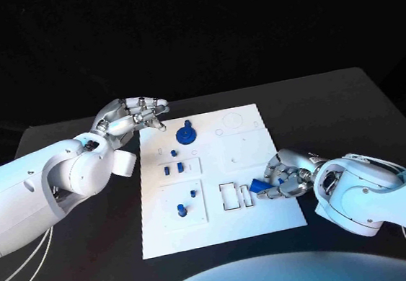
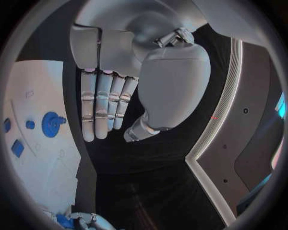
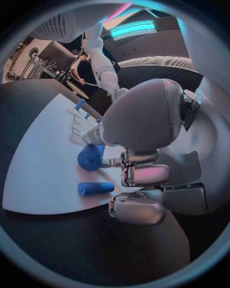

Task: Assemble the parts on the task board

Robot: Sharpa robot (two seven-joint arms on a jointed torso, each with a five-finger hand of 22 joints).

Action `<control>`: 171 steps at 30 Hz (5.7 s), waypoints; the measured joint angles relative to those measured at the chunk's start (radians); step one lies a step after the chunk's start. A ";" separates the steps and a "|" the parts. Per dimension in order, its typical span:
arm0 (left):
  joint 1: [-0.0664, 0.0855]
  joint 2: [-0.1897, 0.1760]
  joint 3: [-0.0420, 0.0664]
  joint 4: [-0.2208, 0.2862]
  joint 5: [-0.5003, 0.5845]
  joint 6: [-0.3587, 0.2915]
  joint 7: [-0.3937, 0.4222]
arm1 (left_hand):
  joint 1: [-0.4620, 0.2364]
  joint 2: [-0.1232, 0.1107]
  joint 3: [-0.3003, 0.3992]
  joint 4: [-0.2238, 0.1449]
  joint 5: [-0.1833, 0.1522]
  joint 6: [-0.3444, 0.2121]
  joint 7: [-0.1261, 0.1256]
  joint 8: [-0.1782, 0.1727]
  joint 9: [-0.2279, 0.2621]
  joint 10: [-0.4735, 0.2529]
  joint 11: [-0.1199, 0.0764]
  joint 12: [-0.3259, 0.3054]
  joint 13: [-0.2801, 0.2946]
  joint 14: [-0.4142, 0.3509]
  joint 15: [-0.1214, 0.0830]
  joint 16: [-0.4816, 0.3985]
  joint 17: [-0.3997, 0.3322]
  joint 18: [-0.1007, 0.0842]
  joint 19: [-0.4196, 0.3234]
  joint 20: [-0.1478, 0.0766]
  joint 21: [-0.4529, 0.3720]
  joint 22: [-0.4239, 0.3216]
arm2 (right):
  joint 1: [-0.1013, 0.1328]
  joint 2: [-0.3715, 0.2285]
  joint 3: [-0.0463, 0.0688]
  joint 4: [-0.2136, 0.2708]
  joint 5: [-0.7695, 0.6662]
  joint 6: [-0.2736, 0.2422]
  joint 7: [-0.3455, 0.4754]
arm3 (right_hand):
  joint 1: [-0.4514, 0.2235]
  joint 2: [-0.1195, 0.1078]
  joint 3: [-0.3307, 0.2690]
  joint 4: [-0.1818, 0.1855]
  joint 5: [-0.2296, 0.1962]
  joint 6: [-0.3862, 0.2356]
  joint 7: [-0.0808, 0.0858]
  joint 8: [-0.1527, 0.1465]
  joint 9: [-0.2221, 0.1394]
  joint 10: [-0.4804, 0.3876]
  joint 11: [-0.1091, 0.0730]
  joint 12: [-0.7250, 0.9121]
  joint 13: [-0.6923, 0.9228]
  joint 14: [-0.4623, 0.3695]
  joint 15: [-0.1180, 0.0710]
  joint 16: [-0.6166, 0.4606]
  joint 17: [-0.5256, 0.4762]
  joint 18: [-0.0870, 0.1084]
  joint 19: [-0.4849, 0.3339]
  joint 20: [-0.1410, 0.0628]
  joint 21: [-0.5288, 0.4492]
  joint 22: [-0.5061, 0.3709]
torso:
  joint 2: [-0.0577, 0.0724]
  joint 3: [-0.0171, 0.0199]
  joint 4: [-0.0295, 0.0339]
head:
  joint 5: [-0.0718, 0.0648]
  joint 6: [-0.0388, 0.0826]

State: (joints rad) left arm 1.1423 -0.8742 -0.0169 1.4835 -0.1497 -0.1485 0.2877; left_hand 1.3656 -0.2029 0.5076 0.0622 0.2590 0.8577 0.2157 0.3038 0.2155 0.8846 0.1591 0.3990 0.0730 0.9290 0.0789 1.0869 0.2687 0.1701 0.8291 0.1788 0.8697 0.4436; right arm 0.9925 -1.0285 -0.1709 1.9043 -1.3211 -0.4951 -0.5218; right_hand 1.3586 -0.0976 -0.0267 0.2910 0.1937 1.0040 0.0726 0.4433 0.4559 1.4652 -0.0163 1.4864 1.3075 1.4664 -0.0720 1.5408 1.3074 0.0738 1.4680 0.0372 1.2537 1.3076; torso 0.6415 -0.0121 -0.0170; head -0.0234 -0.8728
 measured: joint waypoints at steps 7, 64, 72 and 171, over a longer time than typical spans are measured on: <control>0.000 0.004 0.000 -0.002 0.000 0.001 -0.001 | 0.000 0.000 0.000 0.000 0.000 0.000 0.000 0.000 0.000 0.000 0.000 0.000 0.000 0.000 0.000 0.000 0.000 0.000 0.000 0.000 0.000 0.000 | 0.028 -0.009 0.002 0.033 0.034 -0.046 0.015 | -0.019 0.019 0.009 0.003 0.000 0.009 0.009 0.000 0.000 0.002 -0.002 0.006 0.000 0.000 -0.007 0.002 0.000 -0.013 -0.004 -0.004 0.021 0.000 | 0.000 -0.0012 0.0011 | -0.004 0.000; 0.000 0.003 0.000 0.002 0.000 0.001 -0.002 | 0.000 0.000 0.000 0.000 0.000 -0.002 0.002 -0.004 0.000 0.000 0.000 0.000 -0.001 0.000 0.000 0.000 -0.001 0.000 0.000 0.000 -0.005 -0.002 | 0.035 0.149 0.002 -0.032 0.100 0.063 -0.005 | -0.301 0.094 -0.106 0.004 -0.004 0.108 -0.044 0.028 0.016 0.005 -0.023 0.057 0.000 -0.004 -0.018 0.015 0.000 -0.013 0.000 -0.014 0.065 0.000 | 0.005 0.0000 0.0046 | 0.010 0.000; 0.000 0.002 0.000 0.002 0.000 0.001 -0.002 | 0.000 0.000 0.000 0.000 0.000 -0.004 0.004 -0.004 -0.001 0.000 0.000 0.000 -0.001 0.000 0.000 0.000 -0.001 0.000 0.000 0.000 -0.005 -0.002 | 0.035 0.153 0.002 -0.032 0.075 0.074 -0.012 | -0.446 -0.026 -0.126 0.010 0.010 0.102 -0.039 0.029 0.020 0.003 -0.025 0.057 0.000 -0.004 -0.018 0.015 0.000 -0.013 0.000 -0.014 0.065 0.000 | 0.005 -0.0007 0.0046 | 0.008 0.000; 0.000 -0.001 0.000 0.000 0.000 0.007 -0.014 | -0.004 0.004 0.000 0.000 0.000 -0.004 0.004 -0.004 0.000 0.000 0.000 0.004 0.000 0.000 0.000 0.000 -0.001 0.000 0.000 0.000 -0.004 -0.004 | 0.034 0.114 0.002 -0.012 0.035 0.106 0.017 | -0.103 0.065 -0.081 -0.004 0.001 0.091 -0.042 0.029 0.018 0.003 -0.025 0.061 0.000 -0.001 -0.020 0.015 0.000 -0.013 0.000 -0.014 0.073 0.000 | 0.006 -0.0012 0.0081 | 0.013 0.000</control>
State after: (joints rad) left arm 1.1422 -0.8756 -0.0170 1.4833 -0.1497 -0.1413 0.2740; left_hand 1.3617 -0.1989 0.5078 0.0621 0.2590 0.8542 0.2192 0.3000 0.2152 0.8848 0.1590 0.4027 0.0726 0.9290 0.0789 1.0869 0.2675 0.1700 0.8291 0.1788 0.8655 0.4398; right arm 1.0260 -0.9145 -0.1686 1.8927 -1.2865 -0.3888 -0.5047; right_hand 1.2554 -0.0328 -0.1080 0.2870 0.1951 1.0951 0.0301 0.4720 0.4740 1.4686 -0.0409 1.5469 1.3079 1.4653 -0.0920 1.5558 1.3075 0.0612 1.4679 0.0234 1.3264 1.3078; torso 0.6475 -0.0132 -0.0089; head -0.0105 -0.8728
